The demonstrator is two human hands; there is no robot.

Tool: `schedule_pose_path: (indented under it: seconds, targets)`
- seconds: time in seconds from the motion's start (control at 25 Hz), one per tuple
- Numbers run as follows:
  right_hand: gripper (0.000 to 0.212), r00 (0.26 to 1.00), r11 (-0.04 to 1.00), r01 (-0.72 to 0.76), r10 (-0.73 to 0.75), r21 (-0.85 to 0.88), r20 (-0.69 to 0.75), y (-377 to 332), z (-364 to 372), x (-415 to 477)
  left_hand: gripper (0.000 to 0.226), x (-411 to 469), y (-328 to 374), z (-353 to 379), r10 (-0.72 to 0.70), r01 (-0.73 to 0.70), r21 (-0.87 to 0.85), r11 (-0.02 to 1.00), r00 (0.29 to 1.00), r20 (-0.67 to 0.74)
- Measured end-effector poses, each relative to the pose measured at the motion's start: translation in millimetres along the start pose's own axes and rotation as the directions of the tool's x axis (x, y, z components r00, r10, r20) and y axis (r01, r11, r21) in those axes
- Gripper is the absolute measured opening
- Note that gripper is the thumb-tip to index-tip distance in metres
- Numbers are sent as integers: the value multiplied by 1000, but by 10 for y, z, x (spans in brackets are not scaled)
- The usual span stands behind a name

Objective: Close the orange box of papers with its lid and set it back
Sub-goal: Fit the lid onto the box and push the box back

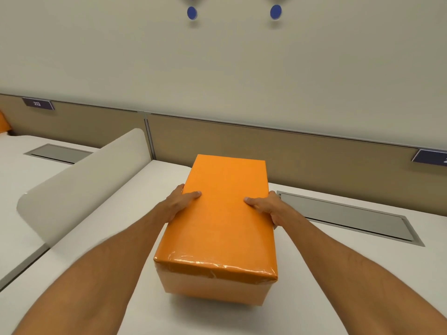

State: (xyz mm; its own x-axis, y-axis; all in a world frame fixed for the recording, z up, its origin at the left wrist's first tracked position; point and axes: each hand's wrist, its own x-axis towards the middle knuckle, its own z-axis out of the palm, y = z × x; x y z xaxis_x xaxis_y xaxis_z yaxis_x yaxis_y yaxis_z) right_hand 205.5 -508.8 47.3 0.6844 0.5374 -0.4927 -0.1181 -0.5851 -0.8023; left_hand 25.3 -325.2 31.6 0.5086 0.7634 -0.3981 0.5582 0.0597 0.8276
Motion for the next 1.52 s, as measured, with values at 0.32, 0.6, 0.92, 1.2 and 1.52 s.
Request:
schedule_pose_path:
  seconds: [0.32, 0.6, 0.92, 1.2, 1.52]
  targets:
    - [89, 1000, 1000, -11, 11, -1, -12, -598, 1082, 321, 87, 593, -161, -1114, -13, 12, 53, 999, 1000, 12]
    - [90, 999, 998, -44, 45, 37, -29, -1035, 1977, 673, 96, 1350, -309, -1932, -32, 32, 108, 994, 999, 6]
    - [88, 997, 996, -58, 61, 64, -48, -1396, 2497, 1043, 81, 1999, -409, -2359, -3, 0, 110, 994, 1000, 28]
    - [90, 995, 995, -65, 71, 78, -77, -1541, 2721, 1314, 77, 2399, -421, -2454, 59, -48, 243, 969, 997, -40]
    - [94, 995, 994, -56, 62, 89, -73, -1680, 2850, 1527, 78, 2661, -413, -2573, 139, -108, 354, 929, 988, -63]
